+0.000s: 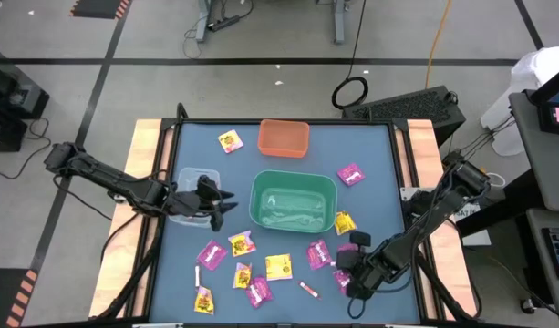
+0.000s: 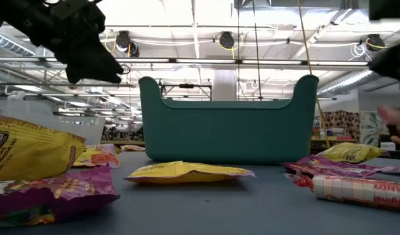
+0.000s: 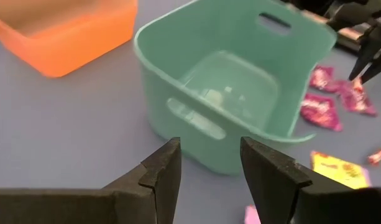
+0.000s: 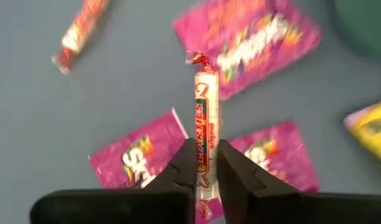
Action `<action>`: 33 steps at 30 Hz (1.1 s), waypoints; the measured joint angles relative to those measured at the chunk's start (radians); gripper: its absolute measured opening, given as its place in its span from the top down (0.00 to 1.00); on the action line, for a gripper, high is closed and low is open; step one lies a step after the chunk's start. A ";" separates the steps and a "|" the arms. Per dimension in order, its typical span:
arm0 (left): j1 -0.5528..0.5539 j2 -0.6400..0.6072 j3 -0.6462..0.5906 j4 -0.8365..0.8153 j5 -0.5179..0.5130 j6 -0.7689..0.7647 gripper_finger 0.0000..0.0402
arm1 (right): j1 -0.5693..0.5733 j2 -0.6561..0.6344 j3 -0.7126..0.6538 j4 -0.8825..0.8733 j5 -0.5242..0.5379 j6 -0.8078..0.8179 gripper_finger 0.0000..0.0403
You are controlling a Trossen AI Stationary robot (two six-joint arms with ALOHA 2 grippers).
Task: Sort candy
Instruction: Put the orange candy into the transparent bin
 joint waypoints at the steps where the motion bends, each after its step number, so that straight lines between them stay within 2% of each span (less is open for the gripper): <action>1: -0.005 0.000 0.000 0.018 0.000 0.003 0.57 | 0.000 -0.005 0.019 -0.003 0.028 -0.028 0.91; 8: -0.063 0.014 0.000 0.188 -0.001 0.113 0.57 | -0.024 -0.022 0.160 0.050 0.344 -0.371 0.91; 11: -0.097 0.040 -0.001 0.299 -0.001 0.217 0.57 | -0.053 -0.023 0.199 0.169 0.460 -0.574 0.91; 13: -0.117 0.062 -0.001 0.375 -0.001 0.310 0.57 | -0.083 -0.023 0.204 0.296 0.481 -0.719 0.91; 18: -0.162 0.127 -0.001 0.561 -0.001 0.470 0.57 | -0.158 -0.023 0.204 0.614 0.459 -1.035 0.91; 23: -0.181 0.152 -0.001 0.616 -0.001 0.505 0.57 | -0.242 -0.023 0.204 0.910 0.250 -1.237 0.91; 27: -0.189 0.151 -0.001 0.616 -0.001 0.499 0.57 | -0.322 -0.023 0.172 1.108 0.094 -1.268 0.91; 33: -0.219 0.151 -0.001 0.640 -0.001 0.507 0.57 | -0.405 -0.022 0.033 1.441 0.087 -1.162 0.91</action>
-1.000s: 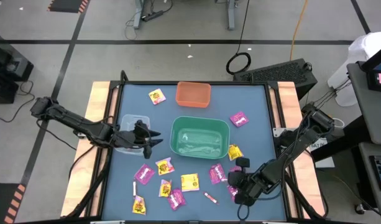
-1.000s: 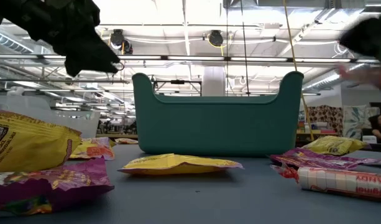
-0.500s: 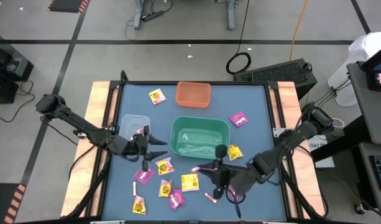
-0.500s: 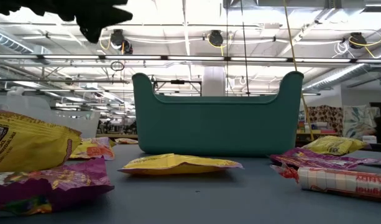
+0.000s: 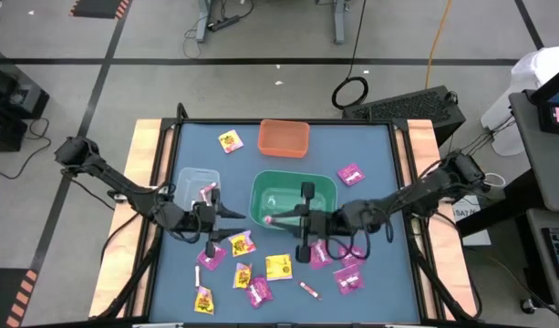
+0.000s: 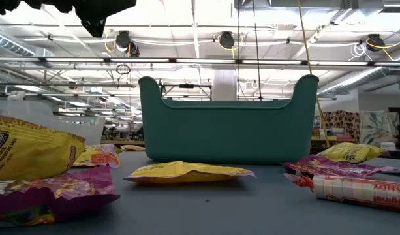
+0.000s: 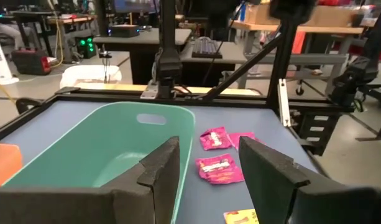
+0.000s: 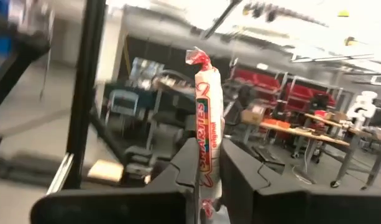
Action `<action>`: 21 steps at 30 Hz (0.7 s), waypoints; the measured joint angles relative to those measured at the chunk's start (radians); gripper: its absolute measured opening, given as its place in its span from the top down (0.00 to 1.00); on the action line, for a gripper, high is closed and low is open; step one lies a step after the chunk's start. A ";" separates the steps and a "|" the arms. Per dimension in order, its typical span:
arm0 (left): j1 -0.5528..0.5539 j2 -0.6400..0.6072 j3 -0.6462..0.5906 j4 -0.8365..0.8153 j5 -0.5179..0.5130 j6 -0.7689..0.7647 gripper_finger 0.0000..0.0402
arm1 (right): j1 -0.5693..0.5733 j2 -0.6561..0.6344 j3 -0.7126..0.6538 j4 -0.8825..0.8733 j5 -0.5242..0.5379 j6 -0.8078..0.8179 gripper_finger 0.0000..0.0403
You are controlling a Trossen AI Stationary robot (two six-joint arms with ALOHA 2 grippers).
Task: Sort candy
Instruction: Put the orange candy into the transparent bin
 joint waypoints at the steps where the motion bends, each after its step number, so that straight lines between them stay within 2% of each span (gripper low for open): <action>1: -0.004 0.000 0.000 0.008 0.000 0.010 0.57 | -0.008 0.000 -0.032 0.049 -0.001 0.017 0.91; 5: -0.014 0.000 0.000 0.023 -0.003 0.037 0.57 | -0.026 0.000 -0.150 0.215 -0.001 0.050 0.91; 10: -0.012 0.000 0.000 0.030 -0.014 0.042 0.57 | -0.034 0.001 -0.246 0.326 -0.003 0.083 0.91; 17: -0.012 0.000 0.000 0.048 -0.026 0.042 0.57 | -0.040 0.001 -0.268 0.305 -0.003 0.104 0.91; 21: -0.012 0.000 0.000 0.047 -0.026 0.041 0.57 | -0.040 0.001 -0.268 0.278 -0.003 0.050 0.91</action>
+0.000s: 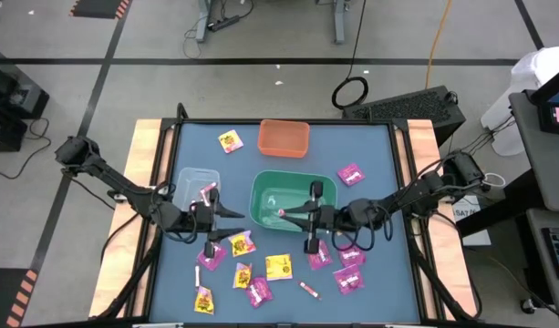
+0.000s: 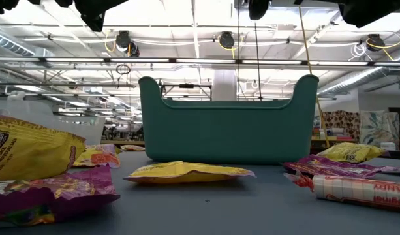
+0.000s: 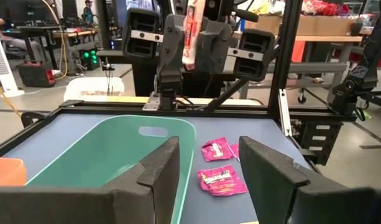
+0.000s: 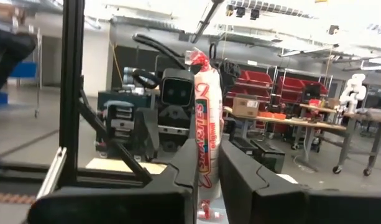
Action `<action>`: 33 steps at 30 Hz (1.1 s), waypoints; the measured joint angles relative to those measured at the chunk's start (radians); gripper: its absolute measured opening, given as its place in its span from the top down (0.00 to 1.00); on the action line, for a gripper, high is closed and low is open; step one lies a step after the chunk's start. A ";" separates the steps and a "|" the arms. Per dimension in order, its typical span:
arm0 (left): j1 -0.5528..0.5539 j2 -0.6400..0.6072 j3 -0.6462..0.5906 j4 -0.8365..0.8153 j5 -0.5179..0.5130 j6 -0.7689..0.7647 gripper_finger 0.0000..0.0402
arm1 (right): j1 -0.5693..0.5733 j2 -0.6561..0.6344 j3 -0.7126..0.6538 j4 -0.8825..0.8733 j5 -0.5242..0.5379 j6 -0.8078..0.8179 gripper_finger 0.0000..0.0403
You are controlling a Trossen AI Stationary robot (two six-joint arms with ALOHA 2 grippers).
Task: Sort candy
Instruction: Put the orange candy into the transparent bin
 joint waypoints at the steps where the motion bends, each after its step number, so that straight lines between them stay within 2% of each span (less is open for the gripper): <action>1: 0.000 0.000 0.000 0.000 0.000 0.000 0.57 | 0.000 0.000 0.000 -0.006 0.000 -0.020 0.91; 5: 0.000 0.000 0.000 0.000 0.000 0.000 0.57 | 0.000 0.000 0.000 -0.037 -0.003 -0.096 0.91; 16: 0.000 0.000 0.000 -0.002 0.000 0.000 0.57 | 0.036 0.000 0.000 -0.184 -0.003 -0.432 0.91; 33: 0.000 0.000 0.000 -0.002 0.000 0.001 0.57 | 0.082 0.000 0.000 -0.282 -0.004 -0.609 0.91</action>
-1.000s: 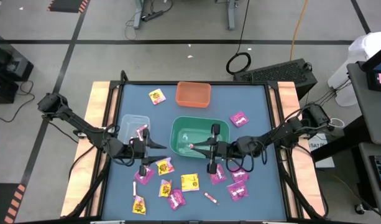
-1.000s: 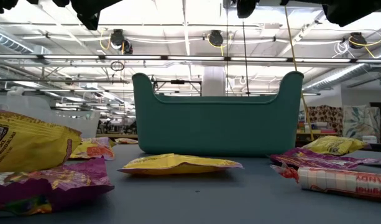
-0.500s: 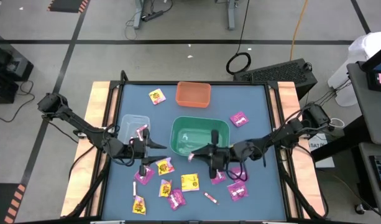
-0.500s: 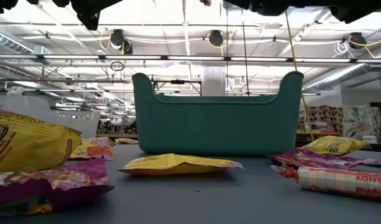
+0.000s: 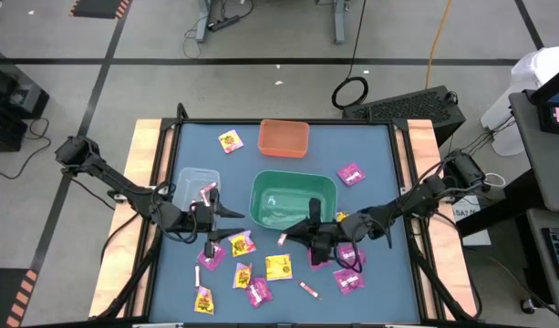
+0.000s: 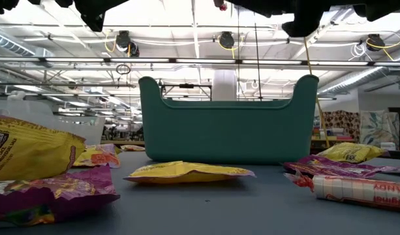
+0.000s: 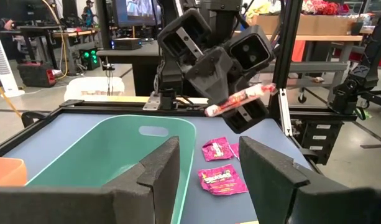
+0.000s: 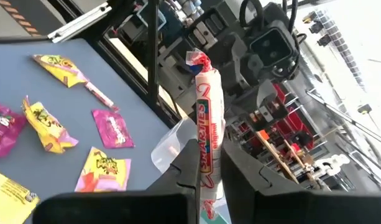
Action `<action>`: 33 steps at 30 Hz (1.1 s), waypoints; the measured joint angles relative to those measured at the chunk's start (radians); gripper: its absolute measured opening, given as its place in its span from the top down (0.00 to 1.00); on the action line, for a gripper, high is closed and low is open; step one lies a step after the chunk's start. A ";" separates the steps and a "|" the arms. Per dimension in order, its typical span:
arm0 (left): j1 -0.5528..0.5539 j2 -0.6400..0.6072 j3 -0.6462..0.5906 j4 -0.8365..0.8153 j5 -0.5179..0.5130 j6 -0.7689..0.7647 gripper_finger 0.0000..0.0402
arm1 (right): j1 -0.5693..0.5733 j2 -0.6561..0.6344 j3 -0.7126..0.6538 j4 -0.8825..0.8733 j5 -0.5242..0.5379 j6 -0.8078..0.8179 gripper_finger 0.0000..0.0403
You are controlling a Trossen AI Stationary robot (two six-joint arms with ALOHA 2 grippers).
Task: Sort candy
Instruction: Put the orange candy into the transparent bin
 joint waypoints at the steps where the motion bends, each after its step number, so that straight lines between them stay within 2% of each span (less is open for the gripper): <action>1: 0.000 0.000 0.000 0.000 0.000 0.000 0.57 | 0.000 0.000 0.000 0.004 0.000 0.000 0.91; 5: 0.000 0.000 0.000 0.000 0.000 0.000 0.57 | 0.000 0.000 0.000 0.038 0.003 0.046 0.91; 9: 0.000 0.000 0.000 0.000 0.000 0.000 0.57 | -0.013 0.000 0.000 0.095 0.004 0.162 0.91; 16: 0.000 0.000 0.000 0.000 0.000 0.000 0.57 | -0.053 0.000 0.000 0.200 0.005 0.555 0.91; 24: 0.000 0.000 0.000 0.004 0.000 0.001 0.57 | -0.115 0.000 0.000 0.213 0.005 0.950 0.91; 33: 0.007 0.000 0.001 0.031 -0.006 0.034 0.57 | -0.134 0.007 0.000 0.184 0.037 1.114 0.90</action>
